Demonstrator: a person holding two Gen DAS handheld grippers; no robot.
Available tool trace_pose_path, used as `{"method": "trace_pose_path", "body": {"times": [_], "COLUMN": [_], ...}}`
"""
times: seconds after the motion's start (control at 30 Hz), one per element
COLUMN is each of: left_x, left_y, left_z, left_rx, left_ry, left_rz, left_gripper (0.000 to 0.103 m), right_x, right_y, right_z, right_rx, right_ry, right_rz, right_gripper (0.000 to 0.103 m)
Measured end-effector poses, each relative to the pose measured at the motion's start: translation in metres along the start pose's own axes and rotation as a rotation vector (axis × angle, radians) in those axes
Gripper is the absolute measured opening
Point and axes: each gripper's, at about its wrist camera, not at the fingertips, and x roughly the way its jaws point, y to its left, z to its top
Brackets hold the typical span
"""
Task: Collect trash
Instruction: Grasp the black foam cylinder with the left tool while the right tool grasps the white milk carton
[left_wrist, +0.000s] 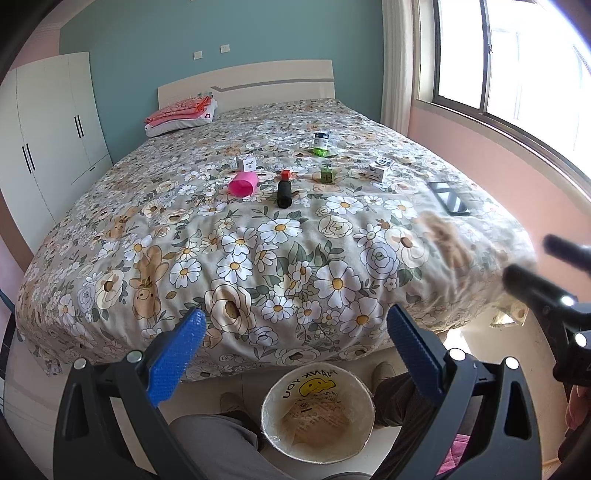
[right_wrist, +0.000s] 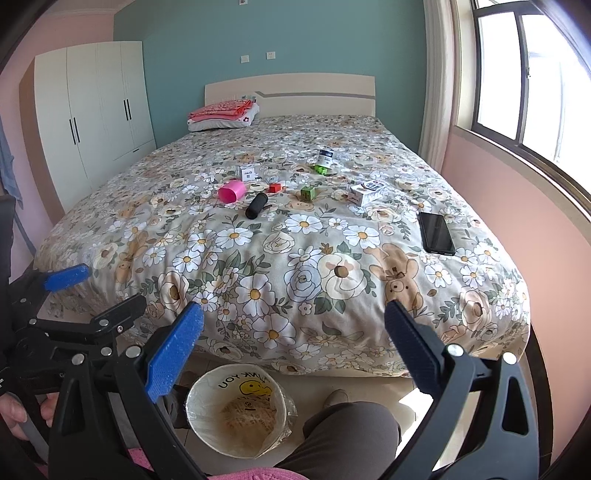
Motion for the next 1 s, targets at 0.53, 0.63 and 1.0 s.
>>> {"method": "trace_pose_path", "body": {"times": [0.53, 0.63, 1.0], "left_x": [0.1, 0.121, 0.204], "left_y": [0.016, 0.019, 0.039], "left_z": [0.091, 0.103, 0.147], "left_rx": [-0.099, -0.101, -0.165], "left_ry": [0.005, 0.015, 0.062], "left_rz": [-0.008, 0.004, 0.03], "left_gripper": [0.1, 0.1, 0.1], "right_x": [0.123, 0.152, 0.262], "right_y": [-0.052, -0.058, -0.069], "right_z": [0.105, 0.122, 0.179], "right_rx": [0.069, 0.081, 0.108], "right_ry": [0.006, 0.018, 0.067], "right_rz": [-0.119, -0.144, -0.217], "right_gripper": [0.096, 0.096, 0.096]}}
